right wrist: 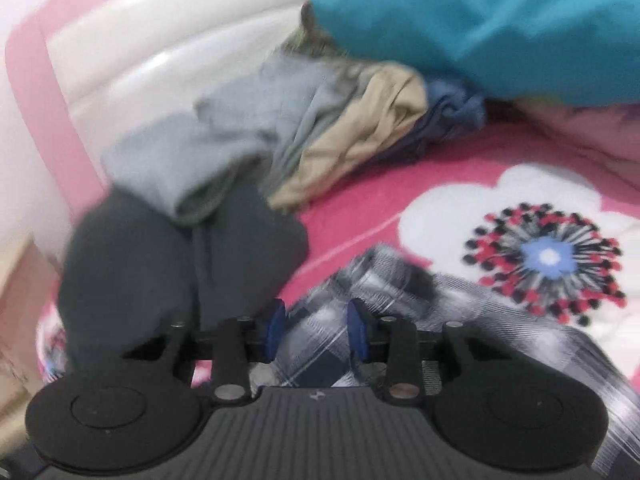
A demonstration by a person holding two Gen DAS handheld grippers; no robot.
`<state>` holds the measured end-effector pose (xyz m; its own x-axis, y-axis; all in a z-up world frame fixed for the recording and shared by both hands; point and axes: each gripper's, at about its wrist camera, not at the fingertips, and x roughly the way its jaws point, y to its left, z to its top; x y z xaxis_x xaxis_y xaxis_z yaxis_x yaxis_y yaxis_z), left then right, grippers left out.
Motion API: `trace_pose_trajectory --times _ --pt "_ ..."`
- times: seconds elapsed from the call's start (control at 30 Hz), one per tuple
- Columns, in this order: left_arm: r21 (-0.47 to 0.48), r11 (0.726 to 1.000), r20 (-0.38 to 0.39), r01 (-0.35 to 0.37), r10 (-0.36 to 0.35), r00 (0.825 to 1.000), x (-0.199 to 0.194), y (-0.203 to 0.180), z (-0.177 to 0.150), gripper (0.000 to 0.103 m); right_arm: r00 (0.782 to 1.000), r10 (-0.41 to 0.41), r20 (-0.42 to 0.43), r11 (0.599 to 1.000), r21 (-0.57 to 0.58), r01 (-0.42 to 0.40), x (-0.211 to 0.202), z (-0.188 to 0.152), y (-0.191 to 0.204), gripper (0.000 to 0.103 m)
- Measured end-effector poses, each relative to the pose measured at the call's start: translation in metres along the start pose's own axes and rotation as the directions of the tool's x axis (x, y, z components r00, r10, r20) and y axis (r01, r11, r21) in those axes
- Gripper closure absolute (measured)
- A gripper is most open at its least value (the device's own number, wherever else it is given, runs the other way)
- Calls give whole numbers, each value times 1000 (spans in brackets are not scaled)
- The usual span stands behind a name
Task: Fold clothes
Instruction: 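Lower the plaid shirt onto the bed with both grippers, laying it flat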
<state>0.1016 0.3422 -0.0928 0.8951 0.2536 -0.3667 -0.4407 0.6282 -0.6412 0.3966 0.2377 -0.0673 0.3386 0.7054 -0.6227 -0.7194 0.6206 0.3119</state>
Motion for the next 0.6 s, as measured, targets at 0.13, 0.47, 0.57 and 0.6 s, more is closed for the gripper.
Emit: trace_pose_trajectory --times 0.13,0.47,0.57,0.6 --pt "295 945 3 -140 146 989 10 -29 -17 41 992 90 -86 995 54 -85 -14 5 -6 66" --pt "381 910 11 -163 172 985 23 -35 -28 72 945 0 -327 994 102 35 31 3 29 63" --pt "402 901 22 -164 169 985 23 -39 -31 85 943 -50 -330 997 36 66 28 0 37 77" --pt "402 901 28 -164 167 986 22 -40 -31 89 947 -54 -317 997 32 68 25 0 38 82"
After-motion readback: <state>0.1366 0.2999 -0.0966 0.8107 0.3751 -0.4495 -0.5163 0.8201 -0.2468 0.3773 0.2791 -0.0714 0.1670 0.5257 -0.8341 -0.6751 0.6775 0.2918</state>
